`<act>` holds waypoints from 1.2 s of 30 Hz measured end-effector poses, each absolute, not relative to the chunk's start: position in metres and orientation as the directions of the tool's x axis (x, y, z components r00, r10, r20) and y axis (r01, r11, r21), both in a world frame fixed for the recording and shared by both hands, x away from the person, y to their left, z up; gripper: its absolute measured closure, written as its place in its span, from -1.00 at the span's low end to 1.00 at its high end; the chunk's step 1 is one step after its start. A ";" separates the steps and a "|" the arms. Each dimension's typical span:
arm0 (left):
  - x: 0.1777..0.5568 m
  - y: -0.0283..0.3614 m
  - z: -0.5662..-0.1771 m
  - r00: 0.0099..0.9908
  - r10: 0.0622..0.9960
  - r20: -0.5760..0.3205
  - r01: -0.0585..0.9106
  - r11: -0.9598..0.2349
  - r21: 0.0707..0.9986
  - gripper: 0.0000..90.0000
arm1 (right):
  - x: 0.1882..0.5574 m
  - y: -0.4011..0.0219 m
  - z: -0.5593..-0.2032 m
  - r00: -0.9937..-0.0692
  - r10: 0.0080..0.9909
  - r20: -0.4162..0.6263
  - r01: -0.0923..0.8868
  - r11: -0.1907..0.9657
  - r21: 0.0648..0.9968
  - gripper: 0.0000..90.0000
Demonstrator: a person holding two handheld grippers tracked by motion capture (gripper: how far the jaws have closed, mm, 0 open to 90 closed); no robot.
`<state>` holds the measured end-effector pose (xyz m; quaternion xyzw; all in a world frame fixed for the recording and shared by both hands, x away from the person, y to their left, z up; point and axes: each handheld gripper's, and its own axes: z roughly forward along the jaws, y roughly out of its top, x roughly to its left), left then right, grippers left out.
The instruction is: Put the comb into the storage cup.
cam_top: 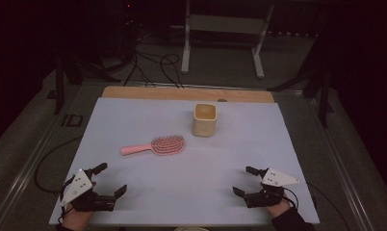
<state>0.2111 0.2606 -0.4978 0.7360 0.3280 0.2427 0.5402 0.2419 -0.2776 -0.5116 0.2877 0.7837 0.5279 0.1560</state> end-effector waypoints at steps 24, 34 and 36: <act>0.208 0.251 -0.490 0.728 0.684 0.047 0.187 -0.263 0.946 -1.00 | 0.232 -0.271 -0.504 -0.800 0.600 0.000 0.218 0.291 0.932 -0.80; 0.211 0.243 -0.476 0.748 0.662 0.042 0.194 -0.279 0.941 -1.00 | 0.231 -0.272 -0.503 -0.790 0.613 0.009 0.208 0.254 0.945 -0.80; 0.210 0.241 -0.472 0.756 0.654 0.038 0.195 -0.280 0.940 -1.00 | 0.231 -0.272 -0.502 -0.789 0.614 0.005 0.205 0.255 0.945 -0.80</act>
